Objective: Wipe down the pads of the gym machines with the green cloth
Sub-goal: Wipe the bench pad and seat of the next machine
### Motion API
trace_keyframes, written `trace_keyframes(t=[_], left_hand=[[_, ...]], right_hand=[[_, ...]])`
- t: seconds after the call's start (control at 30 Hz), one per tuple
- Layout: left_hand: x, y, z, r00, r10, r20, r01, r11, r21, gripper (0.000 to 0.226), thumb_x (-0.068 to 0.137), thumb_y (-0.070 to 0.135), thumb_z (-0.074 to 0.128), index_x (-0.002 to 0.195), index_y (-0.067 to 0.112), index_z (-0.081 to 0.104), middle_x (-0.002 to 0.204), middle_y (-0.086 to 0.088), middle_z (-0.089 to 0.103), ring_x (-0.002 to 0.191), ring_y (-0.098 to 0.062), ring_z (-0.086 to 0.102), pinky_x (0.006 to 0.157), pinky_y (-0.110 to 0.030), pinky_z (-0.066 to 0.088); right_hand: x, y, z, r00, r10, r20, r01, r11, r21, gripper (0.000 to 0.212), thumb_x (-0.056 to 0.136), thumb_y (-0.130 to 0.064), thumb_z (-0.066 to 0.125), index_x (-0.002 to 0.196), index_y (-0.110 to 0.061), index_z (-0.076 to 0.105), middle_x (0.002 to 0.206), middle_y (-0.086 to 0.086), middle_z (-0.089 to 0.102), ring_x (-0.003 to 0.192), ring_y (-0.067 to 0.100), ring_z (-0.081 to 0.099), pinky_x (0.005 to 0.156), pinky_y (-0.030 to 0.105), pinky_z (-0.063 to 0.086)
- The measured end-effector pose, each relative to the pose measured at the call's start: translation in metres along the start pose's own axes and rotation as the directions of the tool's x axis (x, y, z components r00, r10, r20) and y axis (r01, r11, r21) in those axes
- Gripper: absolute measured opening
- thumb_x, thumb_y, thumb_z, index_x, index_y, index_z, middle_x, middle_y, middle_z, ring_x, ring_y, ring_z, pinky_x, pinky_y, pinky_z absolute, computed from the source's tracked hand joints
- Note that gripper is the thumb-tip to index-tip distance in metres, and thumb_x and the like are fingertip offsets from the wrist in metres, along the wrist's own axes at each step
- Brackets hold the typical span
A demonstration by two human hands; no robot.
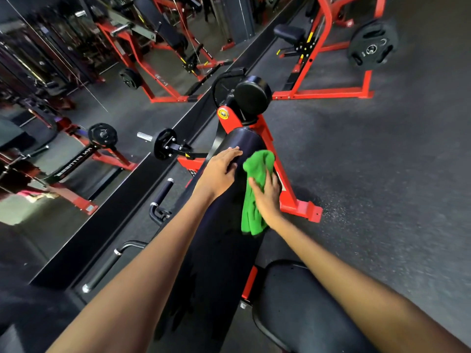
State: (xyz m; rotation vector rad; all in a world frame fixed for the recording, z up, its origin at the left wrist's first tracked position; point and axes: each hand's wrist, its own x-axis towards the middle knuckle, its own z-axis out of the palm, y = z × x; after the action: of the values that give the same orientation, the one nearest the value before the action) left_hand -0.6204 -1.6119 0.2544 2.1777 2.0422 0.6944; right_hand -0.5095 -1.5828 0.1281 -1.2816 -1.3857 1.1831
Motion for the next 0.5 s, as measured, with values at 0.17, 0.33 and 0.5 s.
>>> trace_keyframes(t=[0.17,0.33,0.5], left_hand=[[-0.004,0.006,-0.004,0.999,-0.032,-0.025,0.03,0.997,-0.069,0.043,0.088,-0.008,0.048,0.13,0.001,0.053,0.136,-0.014,0.053,0.132,-0.024,0.044,0.107,-0.017,0.025],[-0.002,0.006,-0.004,0.998,-0.052,-0.025,0.048,0.992,-0.115,0.045,0.089,-0.007,0.049,0.133,0.001,0.049,0.144,-0.016,0.043,0.137,-0.024,0.036,0.107,-0.012,0.019],[-0.001,0.005,-0.005,0.998,-0.057,-0.035,0.051,0.985,-0.166,0.041,0.095,-0.001,0.046,0.135,0.001,0.045,0.145,-0.017,0.041,0.14,-0.024,0.031,0.108,-0.014,0.018]], right_hand=[[0.026,0.011,-0.007,0.941,0.336,0.05,-0.339,0.931,0.137,0.067,0.091,-0.048,0.053,0.148,-0.021,0.03,0.148,0.019,0.031,0.134,0.039,0.034,0.111,0.047,0.029],[0.051,-0.045,-0.009,0.985,0.171,-0.015,-0.17,0.982,0.085,0.064,0.094,-0.047,0.049,0.15,-0.024,0.026,0.15,0.017,0.027,0.135,0.036,0.032,0.11,0.042,0.03],[-0.002,-0.049,-0.005,0.998,-0.062,-0.012,0.061,0.994,-0.088,0.062,0.095,-0.039,0.052,0.149,-0.021,0.028,0.153,0.016,0.022,0.139,0.033,0.022,0.111,0.035,0.017]])
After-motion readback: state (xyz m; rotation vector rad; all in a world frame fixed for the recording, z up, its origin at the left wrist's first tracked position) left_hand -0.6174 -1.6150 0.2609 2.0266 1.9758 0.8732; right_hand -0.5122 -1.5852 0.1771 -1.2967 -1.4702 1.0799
